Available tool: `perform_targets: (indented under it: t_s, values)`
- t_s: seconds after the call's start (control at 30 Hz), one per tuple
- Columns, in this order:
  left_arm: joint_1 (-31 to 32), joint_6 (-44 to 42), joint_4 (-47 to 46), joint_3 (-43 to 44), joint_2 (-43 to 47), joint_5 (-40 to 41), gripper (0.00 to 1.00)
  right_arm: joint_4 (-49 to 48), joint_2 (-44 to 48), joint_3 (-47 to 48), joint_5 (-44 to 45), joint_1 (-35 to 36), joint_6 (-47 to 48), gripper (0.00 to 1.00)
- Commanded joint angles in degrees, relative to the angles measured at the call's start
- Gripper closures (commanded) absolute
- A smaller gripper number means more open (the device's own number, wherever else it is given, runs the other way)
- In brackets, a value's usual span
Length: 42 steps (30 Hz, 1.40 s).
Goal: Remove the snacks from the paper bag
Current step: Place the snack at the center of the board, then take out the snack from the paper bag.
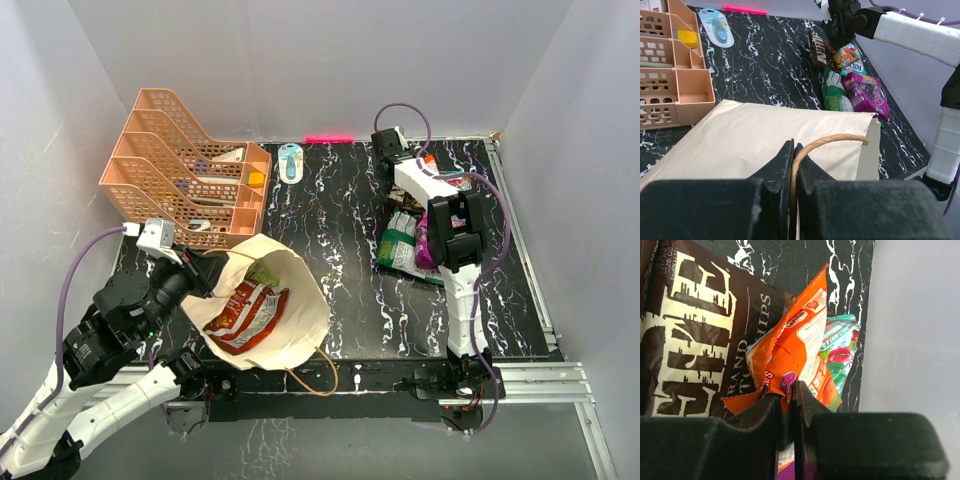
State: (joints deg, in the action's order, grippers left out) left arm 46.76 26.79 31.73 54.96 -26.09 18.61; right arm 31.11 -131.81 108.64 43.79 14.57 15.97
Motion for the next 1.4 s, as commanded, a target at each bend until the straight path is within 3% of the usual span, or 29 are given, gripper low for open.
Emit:
perform_targets:
  t_s: [0.0,0.03,0.27,0.4,0.53,0.63,0.73,0.87,1.0,1.13,1.23,1.37]
  values:
    - [-0.1,-0.8,-0.9,0.8,-0.7,0.0,1.00,0.3,-1.5,3.9,-1.6,-0.1,-4.6,0.88]
    - [-0.1,-0.7,-0.8,0.7,-0.8,-0.1,1.00,0.5,-1.9,4.5,-3.2,-0.2,-5.3,0.85]
    - [-0.1,0.4,-1.0,0.5,-0.5,-0.9,1.00,9.3,3.2,8.5,-16.5,-0.2,-12.3,0.37]
    - [-0.1,-0.1,-2.8,-0.2,-1.3,-5.2,1.00,7.8,15.8,-3.8,-22.9,-0.9,-14.4,0.20]
    - [-0.1,-0.4,-3.0,0.1,-2.5,-8.2,1.00,1.6,29.6,-16.1,-32.0,-1.5,-10.3,0.05]
    - [-0.1,-1.5,-3.7,-0.2,-2.9,-11.6,0.97,0.9,40.2,-22.6,-46.8,-0.9,-10.3,0.05]
    - [-0.1,-3.2,-4.4,-0.7,-3.3,-14.9,0.97,-7.2,53.4,-33.7,-64.9,0.5,-7.6,0.10]
    - [-0.1,-4.8,-4.7,-1.6,-3.7,-19.7,0.97,-18.5,70.6,-48.1,-82.2,4.7,0.4,0.14]
    - [-0.1,-4.8,-4.3,-3.0,-3.3,-23.0,0.98,-20.0,80.5,-54.4,-95.1,12.2,8.9,0.18]
    - [-0.1,-3.0,-6.0,-4.3,-3.7,-23.8,0.98,-14.1,84.9,-56.5,-102.0,20.2,17.9,0.25]
    - [-0.1,-1.2,-8.0,-5.5,-4.7,-24.2,0.98,-17.1,87.2,-59.5,-103.4,26.0,18.1,0.31]
    - [-0.1,0.8,-10.0,-6.4,-5.5,-24.2,0.98,-20.1,85.4,-61.6,-98.6,35.6,16.6,0.34]
